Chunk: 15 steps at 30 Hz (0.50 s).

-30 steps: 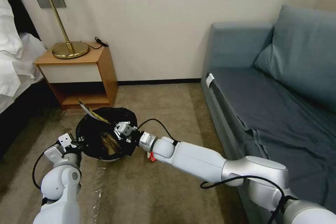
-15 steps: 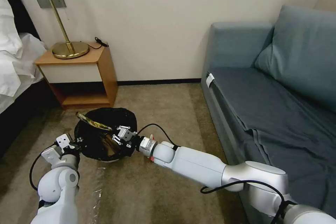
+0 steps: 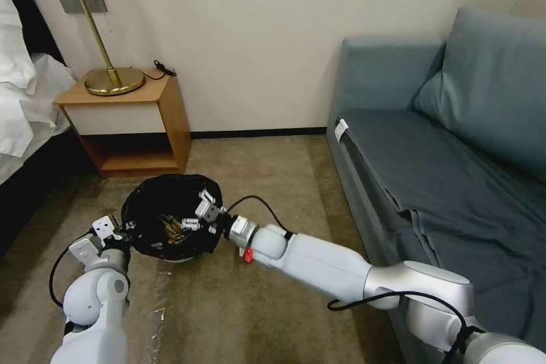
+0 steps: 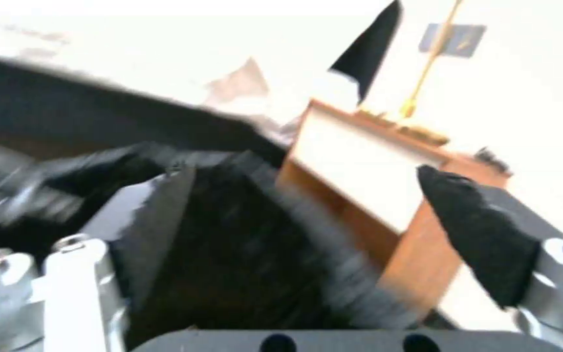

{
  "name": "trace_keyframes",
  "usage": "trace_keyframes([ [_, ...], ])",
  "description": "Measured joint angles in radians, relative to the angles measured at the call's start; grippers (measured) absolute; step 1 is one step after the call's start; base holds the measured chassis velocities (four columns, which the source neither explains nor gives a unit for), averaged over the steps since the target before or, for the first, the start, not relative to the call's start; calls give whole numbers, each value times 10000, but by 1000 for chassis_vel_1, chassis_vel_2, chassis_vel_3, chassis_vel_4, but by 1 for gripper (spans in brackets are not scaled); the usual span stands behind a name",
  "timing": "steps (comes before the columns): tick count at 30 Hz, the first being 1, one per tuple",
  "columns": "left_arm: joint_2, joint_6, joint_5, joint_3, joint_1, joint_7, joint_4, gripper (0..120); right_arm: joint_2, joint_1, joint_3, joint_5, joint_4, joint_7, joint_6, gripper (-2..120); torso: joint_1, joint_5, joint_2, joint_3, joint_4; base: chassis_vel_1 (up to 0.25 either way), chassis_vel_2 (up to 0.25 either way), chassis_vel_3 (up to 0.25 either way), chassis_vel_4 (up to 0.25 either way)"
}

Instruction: Pick up the trash bin, then pick up the garbage on the floor and place it into the trash bin.

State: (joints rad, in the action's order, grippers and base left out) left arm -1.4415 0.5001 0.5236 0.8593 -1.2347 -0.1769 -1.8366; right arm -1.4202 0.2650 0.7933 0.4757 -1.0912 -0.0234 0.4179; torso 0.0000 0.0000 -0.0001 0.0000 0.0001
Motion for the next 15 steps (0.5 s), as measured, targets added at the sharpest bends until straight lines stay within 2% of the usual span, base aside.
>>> trace_keyframes([
  [2, 34, -4, 9, 6, 2, 11, 13, 3, 137, -131, -452, 28, -119, -104, -225, 99, 0, 0, 0, 0, 1, 0, 0, 0, 0],
  [7, 77, -39, 32, 35, -25, 36, 37, 3, 414, -223, -1048, -3, -57, -254, -647, 100, 0, 1, 0, 0, -2, 0, 0, 0, 0],
  [12, 103, -75, 92, 118, -62, 57, 35, 3, 538, -122, -1849, -170, 654, -850, -1144, 100, 0, 1, 0, 0, -3, 0, 0, 0, 0],
  [15, 113, -75, 143, 152, -127, 58, -95, 3, 480, 58, -2123, -663, 1343, -1181, -1369, 100, 0, 0, 0, 0, -2, 0, 0, 0, 0],
])
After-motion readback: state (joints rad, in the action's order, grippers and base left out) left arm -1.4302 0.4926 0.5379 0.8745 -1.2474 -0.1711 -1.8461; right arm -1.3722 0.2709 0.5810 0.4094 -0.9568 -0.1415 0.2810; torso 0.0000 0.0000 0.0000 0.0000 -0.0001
